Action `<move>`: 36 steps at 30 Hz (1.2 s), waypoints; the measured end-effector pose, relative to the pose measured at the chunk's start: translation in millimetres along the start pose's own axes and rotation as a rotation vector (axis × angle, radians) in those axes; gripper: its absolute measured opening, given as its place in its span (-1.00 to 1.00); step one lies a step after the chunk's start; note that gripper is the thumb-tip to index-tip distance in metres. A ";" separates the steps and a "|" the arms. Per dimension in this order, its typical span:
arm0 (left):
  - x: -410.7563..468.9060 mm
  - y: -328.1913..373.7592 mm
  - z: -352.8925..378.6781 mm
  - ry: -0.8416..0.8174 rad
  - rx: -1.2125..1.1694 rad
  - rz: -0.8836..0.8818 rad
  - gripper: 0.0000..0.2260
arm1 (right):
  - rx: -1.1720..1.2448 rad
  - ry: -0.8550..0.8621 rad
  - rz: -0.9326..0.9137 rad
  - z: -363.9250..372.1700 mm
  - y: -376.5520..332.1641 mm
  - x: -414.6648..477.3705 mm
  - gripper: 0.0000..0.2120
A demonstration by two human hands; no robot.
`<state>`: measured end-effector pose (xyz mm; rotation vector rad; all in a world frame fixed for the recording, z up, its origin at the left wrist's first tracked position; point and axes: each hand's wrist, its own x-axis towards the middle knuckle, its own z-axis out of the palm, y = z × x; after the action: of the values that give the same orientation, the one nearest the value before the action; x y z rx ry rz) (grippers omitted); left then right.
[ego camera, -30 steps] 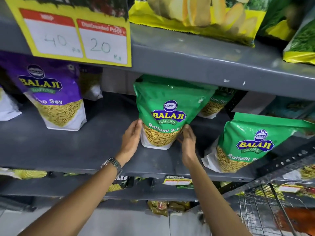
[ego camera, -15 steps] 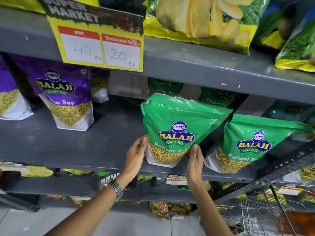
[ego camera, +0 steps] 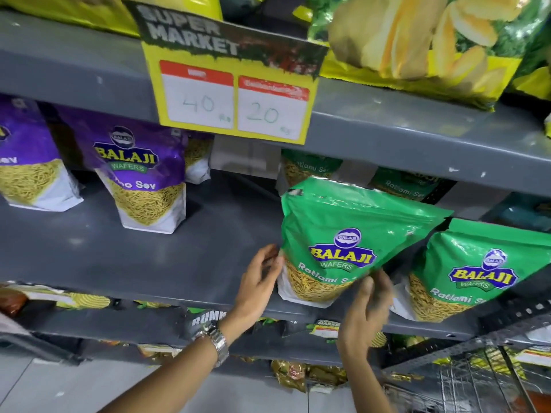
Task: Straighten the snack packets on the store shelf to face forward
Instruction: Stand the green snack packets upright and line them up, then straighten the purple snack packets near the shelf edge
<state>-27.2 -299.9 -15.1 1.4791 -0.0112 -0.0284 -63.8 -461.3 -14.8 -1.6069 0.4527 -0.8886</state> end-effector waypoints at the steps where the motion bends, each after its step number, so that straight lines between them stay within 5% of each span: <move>1: -2.2 4.6 -6.4 0.071 0.004 0.060 -0.66 | -0.027 0.119 -0.161 1.1 -4.0 -9.3 -0.72; 3: -3.2 18.2 -28.8 0.257 -0.013 0.202 -0.58 | 0.007 0.124 -0.445 13.5 -17.3 -40.3 -0.70; 5: 2.6 27.2 -68.6 0.436 -0.042 0.339 -0.61 | 0.072 -0.089 -0.546 39.6 -35.0 -83.6 -0.76; 7: 16.6 29.1 -122.9 0.605 -0.062 0.417 -0.67 | 0.057 -0.386 -0.532 79.3 -44.1 -123.1 -0.81; 10: 46.3 33.8 -205.5 0.765 -0.148 0.307 -0.48 | -0.013 -0.712 -0.313 161.7 -48.0 -146.9 -0.73; 14: 86.5 38.2 -283.9 0.549 -0.034 0.029 -0.42 | 0.175 -0.548 0.165 261.3 -52.9 -127.0 -0.50; 17: 104.9 44.0 -308.9 0.265 0.087 -0.058 -0.43 | 0.276 -0.560 0.359 300.8 -51.3 -104.3 -0.56; 20: 108.7 51.6 -314.2 0.025 0.076 -0.113 -0.73 | 0.219 -0.635 0.328 313.9 -41.8 -98.4 -0.87; 23: 104.5 46.8 -319.3 -0.039 0.072 -0.072 -0.87 | 0.167 -0.646 0.261 306.1 -47.4 -108.1 -0.90; 32: 48.9 31.1 -320.4 -0.043 -0.033 -0.068 -0.90 | 0.207 -0.592 0.181 246.6 -59.0 -162.1 -0.90; 36: 26.5 29.0 -324.8 -0.062 -0.035 -0.066 -0.67 | 0.163 -0.588 0.174 233.2 -65.6 -175.8 -0.89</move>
<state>7.8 25.5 -16.2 1.4431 -0.0123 -0.1271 -11.6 -166.6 -10.3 -1.5621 0.0971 -0.2865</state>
